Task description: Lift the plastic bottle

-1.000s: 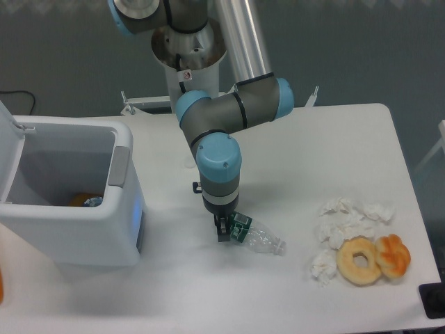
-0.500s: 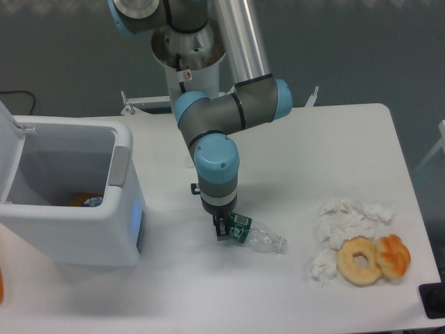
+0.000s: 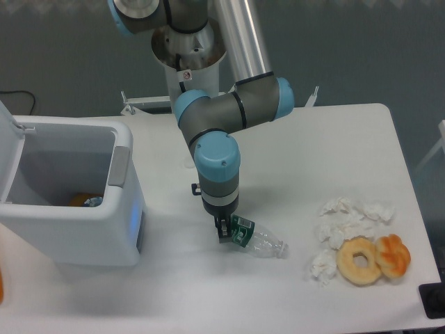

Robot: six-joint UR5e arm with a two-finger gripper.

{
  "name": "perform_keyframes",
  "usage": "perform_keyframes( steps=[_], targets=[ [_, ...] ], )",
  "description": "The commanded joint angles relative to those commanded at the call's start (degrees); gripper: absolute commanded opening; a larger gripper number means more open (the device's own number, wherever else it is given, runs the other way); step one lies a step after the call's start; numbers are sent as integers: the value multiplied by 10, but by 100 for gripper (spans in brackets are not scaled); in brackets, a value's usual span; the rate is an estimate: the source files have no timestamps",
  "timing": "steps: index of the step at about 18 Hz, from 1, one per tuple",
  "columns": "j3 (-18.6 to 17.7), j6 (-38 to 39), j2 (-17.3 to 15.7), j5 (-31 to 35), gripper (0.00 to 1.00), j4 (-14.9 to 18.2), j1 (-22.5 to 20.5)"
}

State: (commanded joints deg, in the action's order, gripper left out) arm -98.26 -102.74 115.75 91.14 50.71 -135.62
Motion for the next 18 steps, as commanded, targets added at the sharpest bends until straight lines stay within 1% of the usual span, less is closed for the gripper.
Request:
perform_keyframes(
  steps=[4,9,11,12,13,14,16,17,18],
  targets=[
    [11,1,-4,1,70,6,-1],
    [6,16,-16,1,71,8,0],
    [4,22,-15,0,78,7,0],
    [3,22,-14,1,79,7,1],
    [-1,22,-11,0,83,7,1],
    [-5,19,-7,-2,91,4,2],
    [-4,18,-2,-3,96,2,4],
    [-4,17,3,-3,96,1,4],
    [-4,15,4,-3,99,1,4]
  ],
)
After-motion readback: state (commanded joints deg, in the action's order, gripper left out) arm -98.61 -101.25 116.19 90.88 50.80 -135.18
